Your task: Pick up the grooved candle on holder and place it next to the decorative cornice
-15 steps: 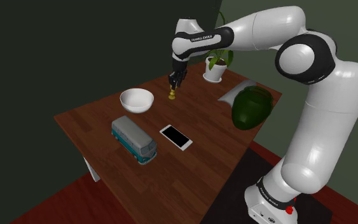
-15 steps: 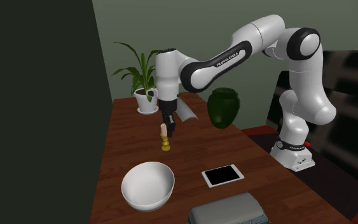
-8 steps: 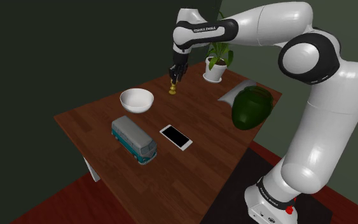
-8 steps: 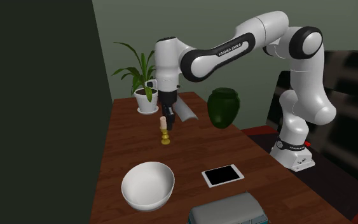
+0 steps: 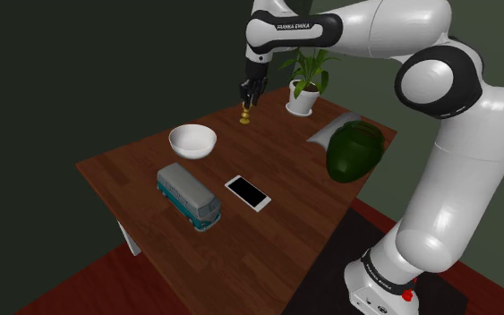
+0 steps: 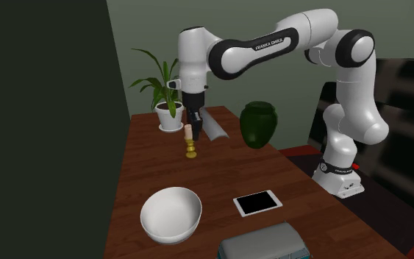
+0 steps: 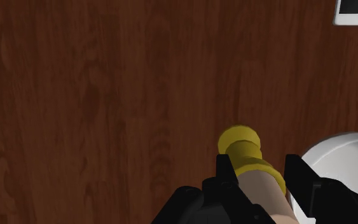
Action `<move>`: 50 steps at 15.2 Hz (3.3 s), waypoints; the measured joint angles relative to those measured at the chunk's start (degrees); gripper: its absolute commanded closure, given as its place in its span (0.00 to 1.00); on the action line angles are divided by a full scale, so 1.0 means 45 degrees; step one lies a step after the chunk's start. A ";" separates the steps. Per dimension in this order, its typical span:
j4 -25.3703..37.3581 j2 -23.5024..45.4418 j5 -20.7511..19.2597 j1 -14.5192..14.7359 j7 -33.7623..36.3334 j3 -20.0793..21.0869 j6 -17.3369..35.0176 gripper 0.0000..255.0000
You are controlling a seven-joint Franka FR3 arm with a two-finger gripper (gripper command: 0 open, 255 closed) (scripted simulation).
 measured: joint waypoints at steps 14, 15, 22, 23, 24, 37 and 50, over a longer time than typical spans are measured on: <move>0.1753 -0.0271 0.0046 -0.0172 -0.0295 -0.0083 -0.2023 1.00; 0.1437 -0.0506 0.0070 -0.0301 -0.0483 -0.0150 -0.1940 1.00; -0.1319 -0.2493 0.0221 -0.1371 -0.2247 -0.0857 -0.1158 1.00; -0.1623 -0.2698 0.0228 -0.1520 -0.2519 -0.0977 -0.1059 1.00; -0.1812 -0.2871 0.0237 -0.1670 -0.2795 -0.1103 -0.1042 1.00; -0.3775 -0.4693 0.0074 -0.3513 -0.6478 -0.2984 -0.0875 1.00; -0.5688 -0.4463 0.0108 -0.3693 -0.6885 -0.3205 0.1263 1.00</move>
